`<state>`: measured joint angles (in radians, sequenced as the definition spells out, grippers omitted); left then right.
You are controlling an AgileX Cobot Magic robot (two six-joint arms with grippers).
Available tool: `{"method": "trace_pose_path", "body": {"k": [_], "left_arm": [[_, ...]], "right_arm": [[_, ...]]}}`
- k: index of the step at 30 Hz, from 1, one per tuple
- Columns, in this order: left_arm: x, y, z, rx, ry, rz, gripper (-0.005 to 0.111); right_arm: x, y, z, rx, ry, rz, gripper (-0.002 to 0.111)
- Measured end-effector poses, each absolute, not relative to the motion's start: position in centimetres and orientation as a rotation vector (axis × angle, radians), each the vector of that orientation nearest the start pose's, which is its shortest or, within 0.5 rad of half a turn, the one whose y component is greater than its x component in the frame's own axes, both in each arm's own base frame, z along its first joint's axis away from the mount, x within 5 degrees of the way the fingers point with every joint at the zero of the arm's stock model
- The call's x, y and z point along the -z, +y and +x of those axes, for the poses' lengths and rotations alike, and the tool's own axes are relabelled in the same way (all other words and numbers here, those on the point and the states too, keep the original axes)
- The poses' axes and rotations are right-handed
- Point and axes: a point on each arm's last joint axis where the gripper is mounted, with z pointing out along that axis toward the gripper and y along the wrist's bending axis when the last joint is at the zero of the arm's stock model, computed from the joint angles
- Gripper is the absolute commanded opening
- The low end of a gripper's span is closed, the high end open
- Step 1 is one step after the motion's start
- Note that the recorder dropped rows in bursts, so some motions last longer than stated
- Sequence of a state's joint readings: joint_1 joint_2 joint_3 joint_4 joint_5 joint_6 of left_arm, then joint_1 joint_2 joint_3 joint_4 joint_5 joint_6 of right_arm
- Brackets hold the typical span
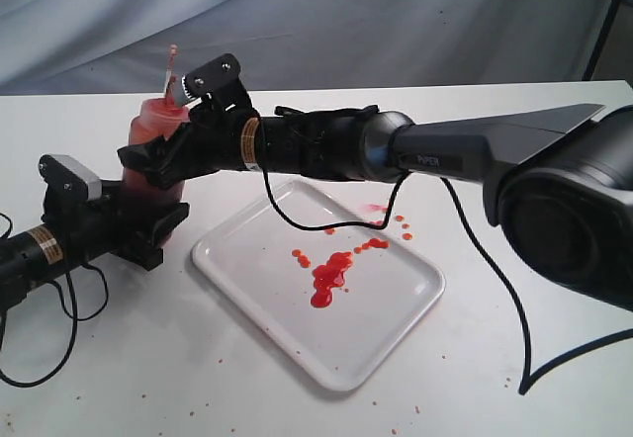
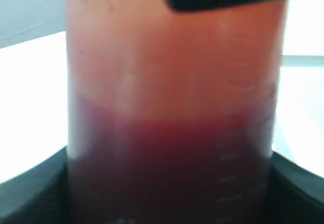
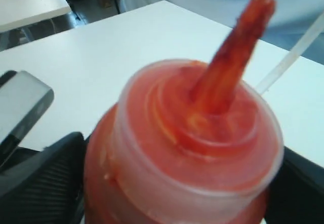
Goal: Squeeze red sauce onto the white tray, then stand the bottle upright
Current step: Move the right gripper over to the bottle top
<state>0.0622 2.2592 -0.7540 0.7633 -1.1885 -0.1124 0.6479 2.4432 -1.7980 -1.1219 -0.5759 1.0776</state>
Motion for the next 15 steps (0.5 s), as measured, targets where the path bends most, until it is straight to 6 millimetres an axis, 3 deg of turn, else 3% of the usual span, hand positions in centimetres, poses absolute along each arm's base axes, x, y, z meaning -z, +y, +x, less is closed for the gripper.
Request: {"method": "trace_pose_path", "body": {"k": [11, 15], "left_arm": [[-4.76, -3.80, 33.71, 0.459, 1.757, 0.631, 0.000], [-4.76, -3.83, 33.69, 0.458, 1.754, 0.639, 0.000]], "right_arm": [[-13.18, 36.10, 40.53, -1.007, 1.669, -0.946, 0.025], [-13.14, 36.18, 40.31, -0.999, 1.652, -1.004, 0.019]]}}
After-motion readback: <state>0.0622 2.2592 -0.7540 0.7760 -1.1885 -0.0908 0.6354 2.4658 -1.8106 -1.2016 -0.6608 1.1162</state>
